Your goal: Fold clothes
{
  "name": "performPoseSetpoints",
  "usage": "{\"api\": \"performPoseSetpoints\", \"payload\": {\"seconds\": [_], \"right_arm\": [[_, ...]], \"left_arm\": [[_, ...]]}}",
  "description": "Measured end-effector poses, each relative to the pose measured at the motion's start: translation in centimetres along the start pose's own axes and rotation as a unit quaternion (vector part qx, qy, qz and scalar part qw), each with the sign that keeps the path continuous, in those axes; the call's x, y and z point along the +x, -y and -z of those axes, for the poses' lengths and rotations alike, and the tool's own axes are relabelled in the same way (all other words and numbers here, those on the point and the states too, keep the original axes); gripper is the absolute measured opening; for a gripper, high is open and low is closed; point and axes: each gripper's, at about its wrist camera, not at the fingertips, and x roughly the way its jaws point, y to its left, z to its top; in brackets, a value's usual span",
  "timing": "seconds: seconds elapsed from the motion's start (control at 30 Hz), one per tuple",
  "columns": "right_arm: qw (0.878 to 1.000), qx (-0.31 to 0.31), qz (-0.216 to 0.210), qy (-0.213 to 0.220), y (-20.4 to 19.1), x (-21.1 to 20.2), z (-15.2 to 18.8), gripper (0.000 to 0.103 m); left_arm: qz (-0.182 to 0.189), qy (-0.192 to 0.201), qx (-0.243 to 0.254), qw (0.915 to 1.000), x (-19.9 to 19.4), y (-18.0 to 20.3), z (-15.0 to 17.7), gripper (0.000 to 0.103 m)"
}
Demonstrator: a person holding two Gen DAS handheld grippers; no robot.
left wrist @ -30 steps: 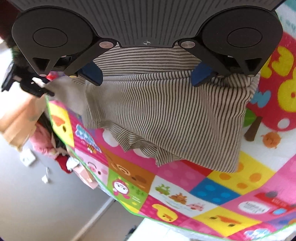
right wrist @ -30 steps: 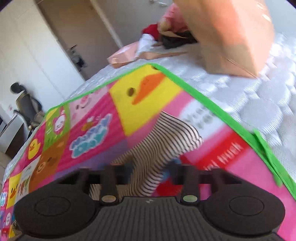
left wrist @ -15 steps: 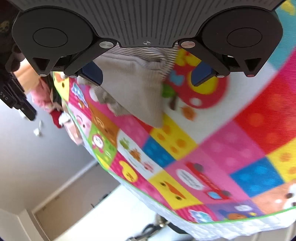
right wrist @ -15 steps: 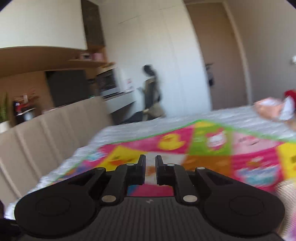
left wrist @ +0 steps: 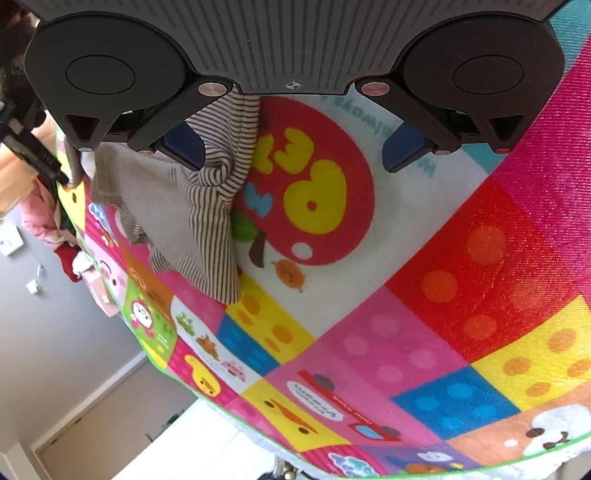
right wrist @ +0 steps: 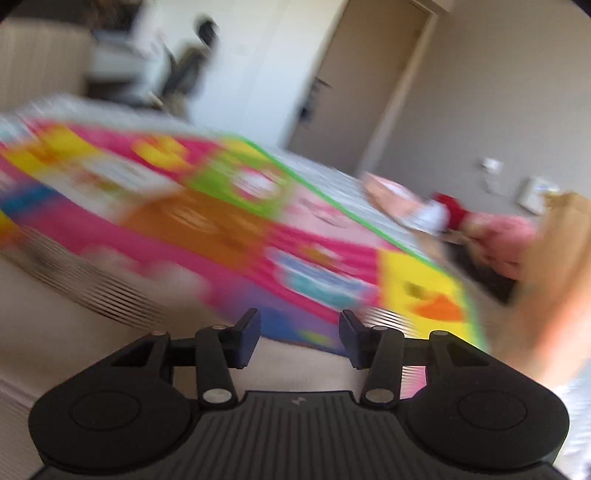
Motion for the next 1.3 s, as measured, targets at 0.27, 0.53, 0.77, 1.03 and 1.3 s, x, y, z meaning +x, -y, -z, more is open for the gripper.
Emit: {"api": "performPoseSetpoints", "payload": {"seconds": [0.27, 0.53, 0.77, 1.03, 1.3], "right_arm": [[0.993, 0.075, 0.024, -0.088, 6.1, 7.0, 3.0, 0.013], [0.974, 0.146, -0.135, 0.112, 5.2, -6.7, -5.1, 0.01], [0.936, -0.005, -0.308, 0.171, -9.6, -13.0, -5.6, 0.019], [0.914, -0.072, -0.382, 0.12, -13.4, -14.9, -0.6, 0.054], [0.971, 0.052, -0.234, 0.004, -4.1, -9.8, 2.8, 0.077]], "left_arm": [[-0.016, 0.007, -0.002, 0.9998, 0.3, 0.4, 0.2, 0.103], [-0.002, 0.01, -0.031, 0.9995, 0.0, -0.2, 0.0, 0.103], [0.032, 0.004, -0.084, 0.9959, -1.1, -1.4, -0.9, 0.103], [0.085, -0.012, -0.046, 0.9952, -2.2, -0.6, -2.4, 0.103], [0.144, -0.023, 0.027, 0.9889, 1.3, 8.4, -3.6, 0.097]]}}
